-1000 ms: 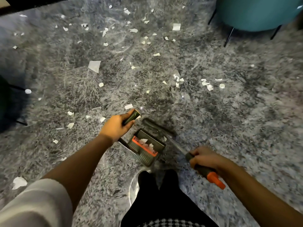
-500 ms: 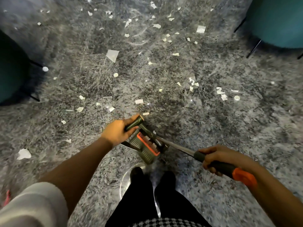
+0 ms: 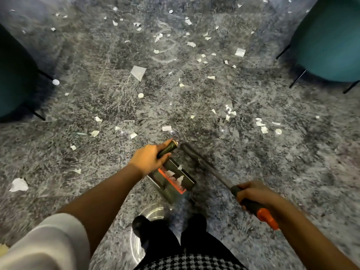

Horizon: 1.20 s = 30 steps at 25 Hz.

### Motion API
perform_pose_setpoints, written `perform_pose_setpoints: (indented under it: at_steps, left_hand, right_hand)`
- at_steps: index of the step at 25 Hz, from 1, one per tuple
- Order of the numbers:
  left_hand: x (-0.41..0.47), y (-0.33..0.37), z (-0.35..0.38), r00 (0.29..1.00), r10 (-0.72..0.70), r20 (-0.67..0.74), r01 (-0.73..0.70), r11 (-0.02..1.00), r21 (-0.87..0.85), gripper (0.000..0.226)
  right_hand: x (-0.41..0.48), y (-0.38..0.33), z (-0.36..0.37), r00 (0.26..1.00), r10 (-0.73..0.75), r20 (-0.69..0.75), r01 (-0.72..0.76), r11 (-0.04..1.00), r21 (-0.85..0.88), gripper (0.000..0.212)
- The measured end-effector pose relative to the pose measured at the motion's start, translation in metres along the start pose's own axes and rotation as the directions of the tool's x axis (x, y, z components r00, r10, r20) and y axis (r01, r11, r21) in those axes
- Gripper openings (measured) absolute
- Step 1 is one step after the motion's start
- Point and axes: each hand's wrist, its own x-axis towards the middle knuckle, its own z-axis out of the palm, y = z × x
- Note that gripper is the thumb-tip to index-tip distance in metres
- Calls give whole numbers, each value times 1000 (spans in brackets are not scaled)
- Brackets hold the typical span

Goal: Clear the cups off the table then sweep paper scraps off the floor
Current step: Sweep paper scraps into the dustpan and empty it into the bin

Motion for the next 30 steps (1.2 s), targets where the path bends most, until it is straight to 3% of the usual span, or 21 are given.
perform_pose_setpoints:
  at_steps: [4,10,17,24,30]
  left_hand:
    - [0,-10,0,999,53,10,-54,996,67,49]
    - [1,-20,-2,999,37,16,-37,999,2,51]
    - [-15,-24,-5,1000,16,16,-17,998,53,52]
    - [-67,-78,-29,968,-205,-147,178,967,-181,49]
    - [-163,-173,-55,782,-500,-372,321,835,-447,49]
  right_hand:
    - [-5,5,23,999,22,48,-23,999,25,13]
    - [-18,11,25,985,20,169,-33,997,73,28]
    - [-48,1,-4,993,-11,117,-17,970,241,29]
    - [-30,-71,53,992,-105,68,108,993,-41,34]
    - [-8,-156,149,966,-199,166,238,934,-265,7]
